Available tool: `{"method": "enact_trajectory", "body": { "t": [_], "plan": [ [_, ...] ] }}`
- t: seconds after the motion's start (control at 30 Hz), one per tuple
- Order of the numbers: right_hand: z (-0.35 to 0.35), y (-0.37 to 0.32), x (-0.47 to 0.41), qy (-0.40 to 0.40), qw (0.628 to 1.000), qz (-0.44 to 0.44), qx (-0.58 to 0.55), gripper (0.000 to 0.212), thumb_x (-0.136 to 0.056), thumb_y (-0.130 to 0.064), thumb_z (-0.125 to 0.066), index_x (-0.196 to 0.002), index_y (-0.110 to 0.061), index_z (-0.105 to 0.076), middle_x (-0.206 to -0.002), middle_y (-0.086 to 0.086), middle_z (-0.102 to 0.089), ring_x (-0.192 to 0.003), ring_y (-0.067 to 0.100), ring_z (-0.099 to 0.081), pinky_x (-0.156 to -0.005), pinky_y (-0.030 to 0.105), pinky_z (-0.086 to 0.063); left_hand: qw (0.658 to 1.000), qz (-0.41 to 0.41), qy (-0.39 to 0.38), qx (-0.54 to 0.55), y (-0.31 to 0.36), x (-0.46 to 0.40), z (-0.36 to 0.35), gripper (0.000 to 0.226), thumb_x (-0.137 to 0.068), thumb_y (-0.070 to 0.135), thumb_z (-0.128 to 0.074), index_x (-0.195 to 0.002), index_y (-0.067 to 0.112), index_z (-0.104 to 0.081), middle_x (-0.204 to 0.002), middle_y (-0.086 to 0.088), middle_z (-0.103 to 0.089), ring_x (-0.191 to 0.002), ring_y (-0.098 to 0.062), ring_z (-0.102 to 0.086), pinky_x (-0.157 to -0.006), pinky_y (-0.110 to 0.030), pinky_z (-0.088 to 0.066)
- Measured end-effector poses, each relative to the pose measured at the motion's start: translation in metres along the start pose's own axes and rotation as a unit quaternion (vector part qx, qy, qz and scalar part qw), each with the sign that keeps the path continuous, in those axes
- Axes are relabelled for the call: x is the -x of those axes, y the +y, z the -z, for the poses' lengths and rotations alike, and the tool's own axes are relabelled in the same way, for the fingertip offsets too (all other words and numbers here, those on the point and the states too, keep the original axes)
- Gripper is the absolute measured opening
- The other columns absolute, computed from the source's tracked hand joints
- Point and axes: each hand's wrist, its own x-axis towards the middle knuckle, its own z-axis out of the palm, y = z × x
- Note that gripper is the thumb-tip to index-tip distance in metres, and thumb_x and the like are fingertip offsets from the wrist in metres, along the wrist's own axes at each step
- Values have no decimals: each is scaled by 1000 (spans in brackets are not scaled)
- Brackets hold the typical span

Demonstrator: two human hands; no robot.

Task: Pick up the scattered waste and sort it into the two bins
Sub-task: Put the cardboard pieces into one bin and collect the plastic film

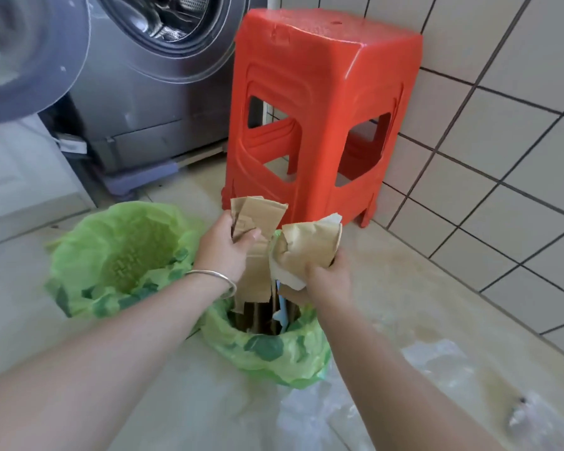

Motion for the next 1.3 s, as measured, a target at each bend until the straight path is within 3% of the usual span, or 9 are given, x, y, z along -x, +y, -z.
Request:
{"method": "enact_trajectory", "body": {
  "t": [0.17,0.27,0.4,0.5,0.63,0.83,1.0,1.17,1.3],
  "plan": [
    [-13,30,-9,-39,990,-1,136,48,-80,-2,-49,-125,-19,-48,-93,-1,-57,-67,6,-50,-51,18,-43,993,48,-98,-45,-38,-3,1,28,-88,18,-59,-116,16,-54,-101,4,-59,-95,-16,-55,-85,-26,-40],
    [-12,38,-14,-61,966,1,252,44,-81,-3,-51,-123,-15,-49,-103,8,-61,-71,18,-52,-44,21,-40,972,59,-174,-147,-60,-4,3,39,-81,12,-66,-118,18,-56,-109,0,-65,-104,-20,-59,-91,-28,-44],
    [-21,41,-14,-116,913,17,390,39,-80,-7,-59,-118,-12,-51,-109,10,-63,-93,28,-60,-67,34,-55,969,28,-173,-176,-67,-8,-1,67,-73,10,-71,-130,25,-40,-122,-2,-59,-101,-21,-58,-86,-31,-48],
    [-25,39,-11,-105,920,66,371,53,-78,-15,-64,-126,-21,-42,-114,4,-60,-102,25,-59,-80,38,-53,975,-69,-157,-143,-65,-5,-3,98,-70,20,-78,-145,38,-15,-136,2,-41,-118,-14,-45,-95,-23,-36],
    [-27,39,-11,-85,894,179,401,44,-88,-24,-55,-131,-29,-46,-124,-2,-59,-111,23,-57,-84,34,-48,910,-224,-140,-319,-81,-4,-3,56,-88,33,-56,-141,34,-36,-135,4,-48,-124,-20,-41,-103,-32,-36],
    [-41,59,-11,-147,833,205,493,28,-96,-27,-44,-114,-16,-63,-114,5,-62,-103,26,-60,-79,34,-49,810,-202,-246,-492,-91,3,-20,43,-96,30,-36,-139,28,-39,-141,4,-45,-131,-19,-37,-105,-36,-36],
    [-30,57,-2,-116,838,245,474,41,-95,-29,-45,-133,-16,-41,-128,5,-49,-117,26,-47,-85,33,-44,861,-184,-190,-434,-69,6,-22,50,-84,31,-52,-134,27,-43,-134,3,-49,-128,-21,-39,-107,-36,-36],
    [33,51,27,-73,873,255,409,33,-93,-32,-46,-120,-15,-54,-117,6,-54,-111,26,-47,-86,36,-41,886,-225,-122,-388,-22,25,-41,43,-80,20,-59,-123,21,-56,-124,-1,-56,-117,-25,-48,-93,-38,-44],
    [122,62,51,-32,899,224,375,29,-94,-26,-47,-117,-15,-59,-114,5,-60,-110,24,-50,-92,32,-39,887,-262,-151,-348,27,60,-87,41,-80,14,-60,-120,21,-56,-116,-2,-57,-102,-30,-58,-76,-39,-49]
  ]
}}
